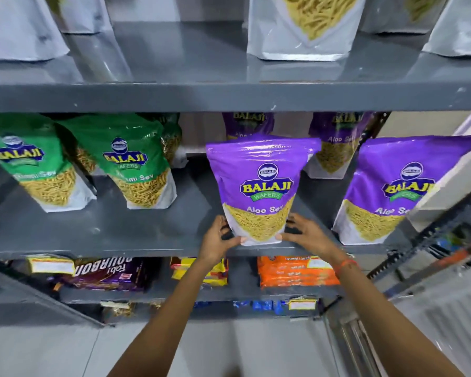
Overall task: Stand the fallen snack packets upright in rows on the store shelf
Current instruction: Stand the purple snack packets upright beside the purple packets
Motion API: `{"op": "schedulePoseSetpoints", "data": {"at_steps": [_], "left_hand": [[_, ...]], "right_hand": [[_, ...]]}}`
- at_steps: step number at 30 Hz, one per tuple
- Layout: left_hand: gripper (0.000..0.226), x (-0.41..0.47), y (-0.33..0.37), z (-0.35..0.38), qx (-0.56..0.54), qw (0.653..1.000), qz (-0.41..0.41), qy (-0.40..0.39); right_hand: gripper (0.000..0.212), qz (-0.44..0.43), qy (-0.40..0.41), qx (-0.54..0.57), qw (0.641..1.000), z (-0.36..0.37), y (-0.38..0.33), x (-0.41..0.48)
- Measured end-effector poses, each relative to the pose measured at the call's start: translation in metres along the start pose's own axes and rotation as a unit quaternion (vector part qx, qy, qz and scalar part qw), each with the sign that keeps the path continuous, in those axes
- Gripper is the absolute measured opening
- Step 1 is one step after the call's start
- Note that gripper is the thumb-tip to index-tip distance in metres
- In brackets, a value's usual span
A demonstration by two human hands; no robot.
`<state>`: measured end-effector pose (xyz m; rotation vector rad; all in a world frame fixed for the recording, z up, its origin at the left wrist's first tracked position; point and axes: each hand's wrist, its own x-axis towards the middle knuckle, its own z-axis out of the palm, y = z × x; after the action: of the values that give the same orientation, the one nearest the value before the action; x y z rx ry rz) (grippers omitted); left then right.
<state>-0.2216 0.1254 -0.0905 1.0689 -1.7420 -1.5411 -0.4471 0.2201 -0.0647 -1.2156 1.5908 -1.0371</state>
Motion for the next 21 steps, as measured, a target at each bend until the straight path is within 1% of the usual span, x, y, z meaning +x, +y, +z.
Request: {"op": "schedulePoseSetpoints", "data": {"at_steps": [2, 10, 13, 14, 15, 16, 17, 18, 19, 20, 21], "left_hand": [[0.051, -0.002, 0.004, 0.0, 0.011, 1.0, -0.005, 0.004], [0.046, -0.015, 0.024, 0.0, 0.03, 0.999, -0.026, -0.006], [0.053, -0.016, 0.025, -0.003, 0.036, 0.998, -0.031, -0.027], [0.061, -0.018, 0.027, -0.004, 0.041, 0.998, -0.031, -0.035], [0.071, -0.019, 0.029, -0.006, 0.041, 0.998, -0.026, -0.038], [0.081, -0.022, 0.031, -0.008, 0.037, 0.999, -0.016, -0.032], [0.089, -0.024, 0.035, -0.011, 0.034, 0.999, -0.002, -0.016], [0.094, -0.027, 0.04, -0.014, 0.04, 0.999, 0.018, 0.008], [0.095, -0.028, 0.043, -0.02, 0.051, 0.997, 0.043, 0.037], [0.093, -0.03, 0.049, -0.026, 0.065, 0.993, 0.077, 0.067], [0.09, -0.032, 0.054, -0.034, 0.079, 0.986, 0.114, 0.096]], "right_hand": [[0.048, -0.004, -0.001, 0.011, 1.0, 0.0, -0.002, -0.002], [0.049, 0.02, -0.003, 0.023, 1.0, 0.007, -0.01, -0.014], [0.05, 0.029, -0.001, 0.011, 1.0, 0.013, -0.017, -0.021], [0.055, 0.022, 0.02, 0.023, 0.999, 0.017, -0.02, -0.024], [0.065, 0.011, 0.07, 0.036, 0.997, 0.025, -0.025, -0.029], [0.074, -0.014, 0.146, 0.047, 0.988, 0.034, -0.031, -0.033], [0.076, -0.052, 0.236, 0.038, 0.97, 0.046, -0.042, -0.039], [0.07, -0.107, 0.314, 0.016, 0.943, 0.06, -0.052, -0.044], [0.063, -0.163, 0.363, -0.016, 0.917, 0.075, -0.063, -0.046], [0.058, -0.216, 0.375, -0.041, 0.9, 0.091, -0.077, -0.048], [0.055, -0.26, 0.367, -0.063, 0.891, 0.108, -0.092, -0.048]]}}
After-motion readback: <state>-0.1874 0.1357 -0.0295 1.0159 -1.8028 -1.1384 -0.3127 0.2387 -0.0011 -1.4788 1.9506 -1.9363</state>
